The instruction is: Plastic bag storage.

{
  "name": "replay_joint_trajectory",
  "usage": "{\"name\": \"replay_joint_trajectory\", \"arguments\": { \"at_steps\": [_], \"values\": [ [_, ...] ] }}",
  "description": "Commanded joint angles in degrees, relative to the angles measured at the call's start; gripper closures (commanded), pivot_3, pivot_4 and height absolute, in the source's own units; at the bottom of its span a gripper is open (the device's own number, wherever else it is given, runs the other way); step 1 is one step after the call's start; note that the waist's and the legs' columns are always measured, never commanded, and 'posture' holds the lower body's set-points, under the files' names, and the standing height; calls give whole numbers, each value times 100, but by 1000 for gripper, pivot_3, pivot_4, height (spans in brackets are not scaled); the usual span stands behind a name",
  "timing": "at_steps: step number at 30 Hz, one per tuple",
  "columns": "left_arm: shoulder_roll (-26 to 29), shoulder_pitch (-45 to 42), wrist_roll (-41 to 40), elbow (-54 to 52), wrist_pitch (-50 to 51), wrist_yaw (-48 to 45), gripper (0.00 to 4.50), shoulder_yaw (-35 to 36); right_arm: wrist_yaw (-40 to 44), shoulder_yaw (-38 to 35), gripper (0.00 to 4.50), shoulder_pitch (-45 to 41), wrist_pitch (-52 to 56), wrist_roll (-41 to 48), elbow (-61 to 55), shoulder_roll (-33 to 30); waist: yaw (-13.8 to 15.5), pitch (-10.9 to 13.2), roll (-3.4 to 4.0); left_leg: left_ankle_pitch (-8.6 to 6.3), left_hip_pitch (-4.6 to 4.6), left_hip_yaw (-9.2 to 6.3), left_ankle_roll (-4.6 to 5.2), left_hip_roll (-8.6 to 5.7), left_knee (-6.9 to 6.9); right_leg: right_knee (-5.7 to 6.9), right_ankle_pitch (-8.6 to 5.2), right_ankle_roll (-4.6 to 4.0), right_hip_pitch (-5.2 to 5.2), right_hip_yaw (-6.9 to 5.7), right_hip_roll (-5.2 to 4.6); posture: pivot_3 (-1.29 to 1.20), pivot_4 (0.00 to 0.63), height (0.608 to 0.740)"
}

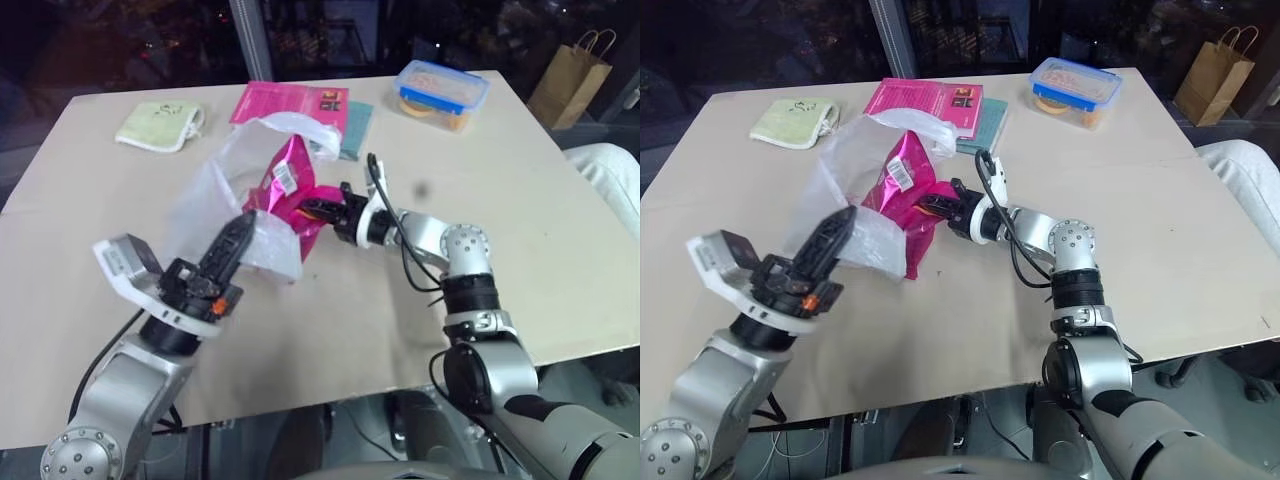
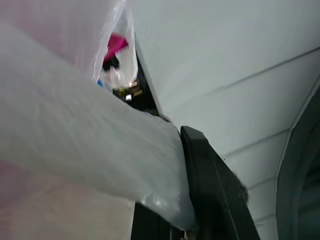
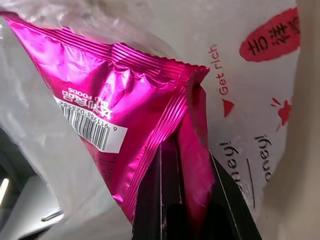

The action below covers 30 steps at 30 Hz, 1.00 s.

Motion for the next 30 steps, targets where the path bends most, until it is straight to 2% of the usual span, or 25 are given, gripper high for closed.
{"name": "replay_joint_trajectory", "arguments": {
  "at_steps": [1,2,3,7,10,18,21,25,28,30],
  "values": [
    [256,115,-75,-184,126,-265,4433,13,238,338,4500,-622,129,-235,-96,437,-21,2,4,0,0,3,0,5,0,0,-1,2,-2,1,4,0,150,740],
    [325,180,-75,-191,136,-303,4433,17,275,368,4500,-704,100,-312,-127,403,-21,2,4,0,1,4,0,8,-1,0,-3,5,-4,1,7,0,150,740],
    [370,266,-75,-198,130,-315,4433,80,534,698,4500,-699,43,-632,-512,114,-14,2,3,0,1,4,0,9,-1,0,-4,6,-4,1,8,0,150,740],
    [572,404,-75,-122,188,-402,4433,289,1220,899,4500,-550,299,-623,-1530,-368,30,5,7,0,-13,1,0,13,-9,-6,-13,16,-16,-1,11,0,150,740],
    [844,447,-75,-148,316,-608,4433,219,1347,1038,4500,-616,325,-786,-1636,-357,29,3,4,0,-12,-1,0,9,-9,-12,-13,16,-9,-5,5,0,150,740],
    [1480,459,-75,-328,384,-1047,4433,101,1026,1129,4500,-1050,-818,-2111,-31,483,1,5,9,0,0,9,0,27,-29,-6,-16,6,-20,0,22,0,150,740],
    [1584,600,-75,-410,265,-1023,4433,29,1175,843,4500,-1321,-1124,-2065,565,751,5,6,9,-1,-7,12,-1,20,-31,-15,-7,-9,-21,2,15,0,150,740],
    [1666,747,-75,-515,111,-1003,4433,-2,1216,613,4500,-1822,-2183,-2387,1536,980,-13,7,10,-1,-9,17,-1,16,-37,-21,-6,-10,-25,7,11,0,150,740],
    [1612,764,-75,-557,-71,-890,4433,-36,1594,789,4500,-2094,-2936,-2847,2271,1178,-11,6,9,-1,-5,20,-1,21,-51,-19,-8,-13,-32,8,16,0,150,740],
    [1592,733,-75,-559,-152,-838,4433,-89,2180,1202,4500,-2128,-3110,-3225,2526,1312,-8,6,9,-1,-3,19,-1,24,-57,-19,-12,-19,-32,7,18,0,150,740]
  ]
}}
